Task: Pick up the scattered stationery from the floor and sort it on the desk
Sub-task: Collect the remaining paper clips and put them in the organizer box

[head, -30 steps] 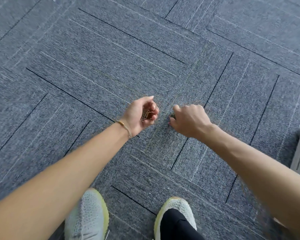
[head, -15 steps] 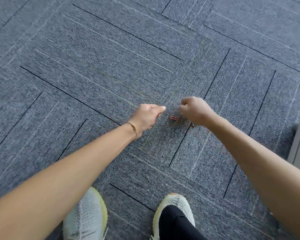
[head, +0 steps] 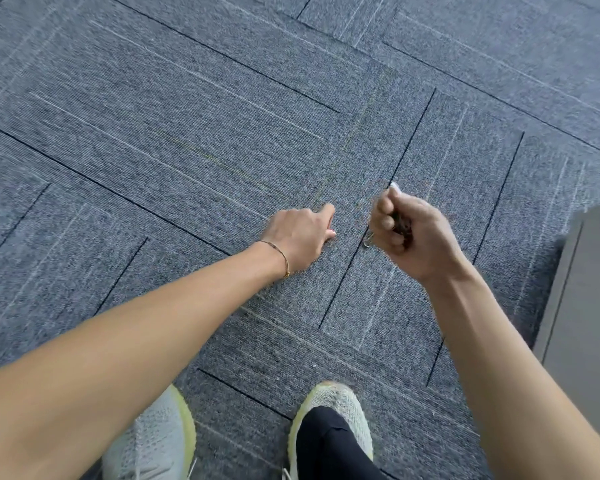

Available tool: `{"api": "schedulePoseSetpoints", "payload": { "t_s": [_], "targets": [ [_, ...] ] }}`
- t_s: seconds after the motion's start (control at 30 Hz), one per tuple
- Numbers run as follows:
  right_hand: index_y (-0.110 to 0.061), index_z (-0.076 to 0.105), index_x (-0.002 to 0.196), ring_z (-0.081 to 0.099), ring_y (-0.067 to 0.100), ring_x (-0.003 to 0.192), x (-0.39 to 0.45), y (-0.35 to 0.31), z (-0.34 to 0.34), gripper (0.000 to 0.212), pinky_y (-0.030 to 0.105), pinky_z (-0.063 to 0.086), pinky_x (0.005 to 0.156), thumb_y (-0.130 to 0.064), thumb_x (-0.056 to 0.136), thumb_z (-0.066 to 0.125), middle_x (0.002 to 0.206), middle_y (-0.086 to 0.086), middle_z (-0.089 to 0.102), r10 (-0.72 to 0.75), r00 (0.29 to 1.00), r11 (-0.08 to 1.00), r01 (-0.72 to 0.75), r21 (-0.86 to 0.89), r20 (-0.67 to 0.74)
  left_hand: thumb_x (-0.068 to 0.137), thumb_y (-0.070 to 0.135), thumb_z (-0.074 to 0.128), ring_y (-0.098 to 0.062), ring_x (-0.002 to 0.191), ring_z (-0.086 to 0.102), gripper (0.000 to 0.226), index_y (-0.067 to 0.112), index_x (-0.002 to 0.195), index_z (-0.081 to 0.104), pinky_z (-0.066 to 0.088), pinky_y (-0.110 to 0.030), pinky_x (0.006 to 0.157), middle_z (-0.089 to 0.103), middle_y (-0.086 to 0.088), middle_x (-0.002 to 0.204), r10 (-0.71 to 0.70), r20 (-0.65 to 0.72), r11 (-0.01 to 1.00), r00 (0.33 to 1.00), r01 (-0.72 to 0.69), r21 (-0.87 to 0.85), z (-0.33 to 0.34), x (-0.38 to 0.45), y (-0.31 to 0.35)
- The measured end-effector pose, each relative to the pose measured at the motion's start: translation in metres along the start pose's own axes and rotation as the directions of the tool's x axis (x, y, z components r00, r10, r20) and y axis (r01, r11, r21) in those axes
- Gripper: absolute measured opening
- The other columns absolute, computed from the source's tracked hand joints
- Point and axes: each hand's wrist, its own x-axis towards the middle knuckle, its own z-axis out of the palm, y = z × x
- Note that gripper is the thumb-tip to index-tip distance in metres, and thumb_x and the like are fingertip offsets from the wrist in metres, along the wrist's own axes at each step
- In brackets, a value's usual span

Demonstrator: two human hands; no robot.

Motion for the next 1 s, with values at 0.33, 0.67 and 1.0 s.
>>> {"api": "schedulePoseSetpoints", "payload": {
  "t_s": [0.33, 0.67, 1.0],
  "targets": [
    [-0.010, 0.067, 0.063, 0.042, 0.015, 0.044, 0.015, 0.039, 0.019, 0.046, 0.029, 0.042, 0.052, -0.039, 0.096, 0.054, 0.049, -0.003, 0.053, -0.010, 0.914, 0.311, -0.382, -0.870, -0.405, 0.100, 0.016, 0.033, -0.012, 0.044, 0.033, 0.030, 0.015, 0.073, 0.046, 0.026, -0.026, 0.041, 0.042, 0.004, 0.055, -0.169, 0.244, 0.319, 0.955, 0.288, -0.903, -0.014, -0.006, -0.011],
    [-0.013, 0.046, 0.058, 0.052, 0.020, 0.053, 0.042, 0.057, 0.057, 0.035, 0.024, 0.035, 0.050, -0.029, 0.089, 0.048, 0.057, 0.001, 0.049, -0.297, 0.919, -0.326, -0.354, -0.877, -0.261, 0.088, 0.013, 0.033, -0.013, 0.050, 0.038, 0.022, 0.015, 0.071, 0.047, 0.028, -0.020, 0.035, 0.045, -0.002, 0.065, -0.245, 0.598, -0.508, 0.763, 0.424, -0.750, -0.017, -0.029, -0.042],
    [-0.016, 0.055, 0.053, 0.041, 0.014, 0.044, 0.040, 0.038, 0.031, 0.029, 0.024, 0.034, 0.048, -0.015, 0.082, 0.057, 0.050, -0.002, 0.047, -0.027, 0.961, 0.362, -0.248, -0.899, -0.276, 0.097, 0.026, 0.039, -0.012, 0.048, 0.039, 0.039, 0.019, 0.059, 0.042, 0.023, -0.019, 0.037, 0.048, 0.000, 0.060, -0.239, 0.682, -0.468, 0.691, 0.533, -0.705, -0.034, -0.016, -0.018]
  ]
}}
